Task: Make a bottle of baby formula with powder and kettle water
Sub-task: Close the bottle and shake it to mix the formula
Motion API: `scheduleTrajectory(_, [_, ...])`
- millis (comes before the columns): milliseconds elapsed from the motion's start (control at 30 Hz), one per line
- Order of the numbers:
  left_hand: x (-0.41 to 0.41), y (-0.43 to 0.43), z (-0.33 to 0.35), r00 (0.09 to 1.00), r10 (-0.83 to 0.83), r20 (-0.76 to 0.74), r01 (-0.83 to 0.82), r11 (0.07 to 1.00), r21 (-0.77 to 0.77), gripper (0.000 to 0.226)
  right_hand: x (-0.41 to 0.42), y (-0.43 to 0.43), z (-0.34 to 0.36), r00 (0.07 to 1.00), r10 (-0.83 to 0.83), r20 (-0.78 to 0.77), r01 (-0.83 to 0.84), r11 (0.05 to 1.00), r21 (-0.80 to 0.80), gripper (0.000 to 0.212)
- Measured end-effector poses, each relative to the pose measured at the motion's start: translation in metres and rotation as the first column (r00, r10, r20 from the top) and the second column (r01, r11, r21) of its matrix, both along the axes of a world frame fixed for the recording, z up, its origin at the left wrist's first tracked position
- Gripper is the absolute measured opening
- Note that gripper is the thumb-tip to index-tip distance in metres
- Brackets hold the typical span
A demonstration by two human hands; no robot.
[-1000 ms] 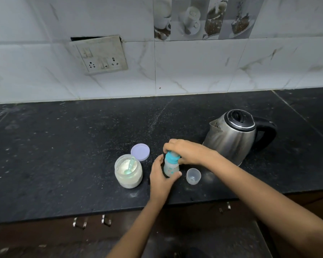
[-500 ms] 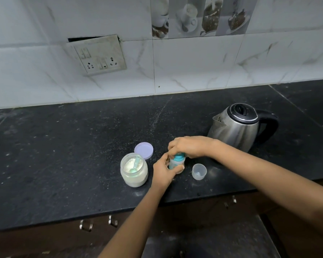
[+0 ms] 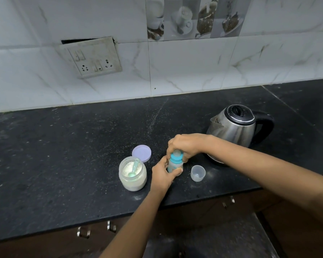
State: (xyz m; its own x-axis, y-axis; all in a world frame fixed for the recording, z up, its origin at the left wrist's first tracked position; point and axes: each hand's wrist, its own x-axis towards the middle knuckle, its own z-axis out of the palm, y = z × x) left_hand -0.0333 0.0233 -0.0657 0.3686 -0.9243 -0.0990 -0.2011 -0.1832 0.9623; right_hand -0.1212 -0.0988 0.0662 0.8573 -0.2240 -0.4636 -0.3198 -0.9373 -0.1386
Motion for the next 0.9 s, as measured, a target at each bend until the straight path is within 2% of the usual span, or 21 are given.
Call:
scheduleTrajectory(267, [-0.001, 0.002, 0.004, 0.997, -0.029, 0.077, 0.030, 0.999, -0.011, 0.058, 0.002, 0.006, 0.001, 0.992, -0.127, 0.008, 0.127, 0.992, -0.022, 0.052])
scheduleTrajectory(367, [0.001, 0.002, 0.003, 0.997, -0.039, 0.069, 0.040, 0.999, -0.019, 0.054, -0.003, 0.011, -0.002, 0.981, -0.192, 0.038, 0.193, 0.981, -0.028, 0.061])
scheduleTrajectory(433, [0.002, 0.002, 0.002, 0.996, -0.048, 0.073, 0.049, 0.999, -0.020, 0.052, -0.004, 0.017, -0.005, 0.966, -0.254, 0.053, 0.258, 0.962, -0.085, 0.068])
scheduleTrajectory(467, [0.003, 0.001, 0.001, 0.995, -0.051, 0.083, 0.053, 0.998, -0.019, 0.052, -0.002, 0.020, -0.008, 0.967, -0.252, 0.049, 0.256, 0.958, -0.131, 0.062])
scheduleTrajectory(533, [0.005, 0.001, -0.002, 0.995, -0.057, 0.084, 0.059, 0.998, -0.019, 0.052, 0.002, 0.022, -0.013, 0.975, -0.218, 0.032, 0.220, 0.962, -0.163, 0.043])
scheduleTrajectory(600, [0.006, 0.000, -0.004, 0.996, -0.058, 0.074, 0.059, 0.998, -0.020, 0.051, 0.001, 0.020, -0.011, 0.985, -0.169, 0.026, 0.170, 0.980, -0.103, 0.034])
scheduleTrajectory(667, [0.007, -0.001, -0.005, 0.995, -0.056, 0.088, 0.057, 0.998, -0.014, 0.049, -0.003, 0.016, -0.006, 0.998, -0.051, 0.036, 0.053, 0.997, -0.048, 0.034])
scheduleTrajectory(800, [0.008, -0.002, -0.005, 0.994, -0.057, 0.098, 0.057, 0.998, -0.002, 0.053, -0.004, 0.012, -0.007, 0.984, 0.175, 0.034, -0.174, 0.984, -0.037, 0.040])
scheduleTrajectory(900, [0.007, -0.001, -0.005, 0.994, -0.053, 0.100, 0.053, 0.999, 0.000, 0.054, -0.005, 0.009, -0.005, 0.979, 0.196, 0.053, -0.196, 0.981, -0.005, 0.038])
